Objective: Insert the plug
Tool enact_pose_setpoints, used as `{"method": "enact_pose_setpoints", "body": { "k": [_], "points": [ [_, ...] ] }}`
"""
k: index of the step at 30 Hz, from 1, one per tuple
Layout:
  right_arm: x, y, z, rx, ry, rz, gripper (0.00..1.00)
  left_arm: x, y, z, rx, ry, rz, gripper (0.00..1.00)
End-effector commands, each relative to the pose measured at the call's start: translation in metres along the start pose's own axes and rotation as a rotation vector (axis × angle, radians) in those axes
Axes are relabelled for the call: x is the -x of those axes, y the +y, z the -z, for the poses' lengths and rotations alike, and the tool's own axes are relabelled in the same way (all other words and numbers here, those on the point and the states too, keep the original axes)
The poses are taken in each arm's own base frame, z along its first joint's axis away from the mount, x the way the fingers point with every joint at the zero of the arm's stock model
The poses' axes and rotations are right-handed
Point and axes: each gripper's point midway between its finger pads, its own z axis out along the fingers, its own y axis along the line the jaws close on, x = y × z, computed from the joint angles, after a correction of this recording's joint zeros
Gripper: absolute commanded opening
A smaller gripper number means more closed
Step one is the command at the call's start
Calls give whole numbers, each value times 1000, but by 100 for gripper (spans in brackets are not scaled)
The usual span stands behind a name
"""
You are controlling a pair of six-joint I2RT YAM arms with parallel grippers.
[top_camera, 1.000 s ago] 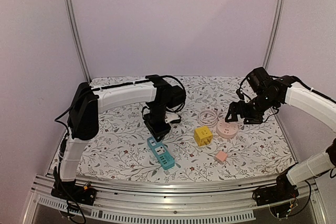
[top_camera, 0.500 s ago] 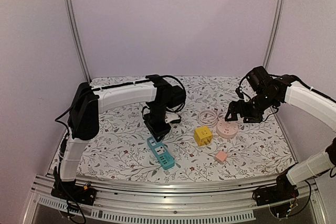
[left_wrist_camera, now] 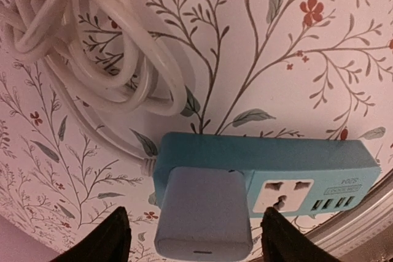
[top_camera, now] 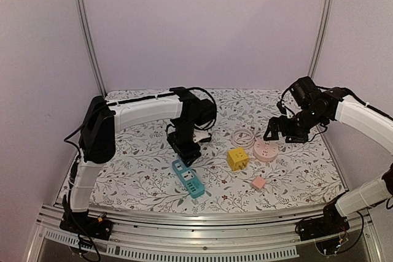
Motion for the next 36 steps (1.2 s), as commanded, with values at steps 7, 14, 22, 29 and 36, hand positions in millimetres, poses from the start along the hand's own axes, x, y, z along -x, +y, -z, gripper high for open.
{"method": "enact_pose_setpoints", "body": {
  "k": [7,14,22,29,36],
  "points": [
    [3,1,8,7,-38,-3,97,9,13,54,20,-153,58,86],
    [-10,-3,0,15,-16,-27,97,10,22,97,50,-256,112,89],
    [-36,-10,-8,6,26,-59,97,10,25,144,59,-391,183,97],
    [-64,-11,-19,4,75,-100,96,5,43,184,140,-503,254,100],
    [-65,-19,-24,-30,48,-157,96,8,71,214,248,-656,404,100]
  ]
}}
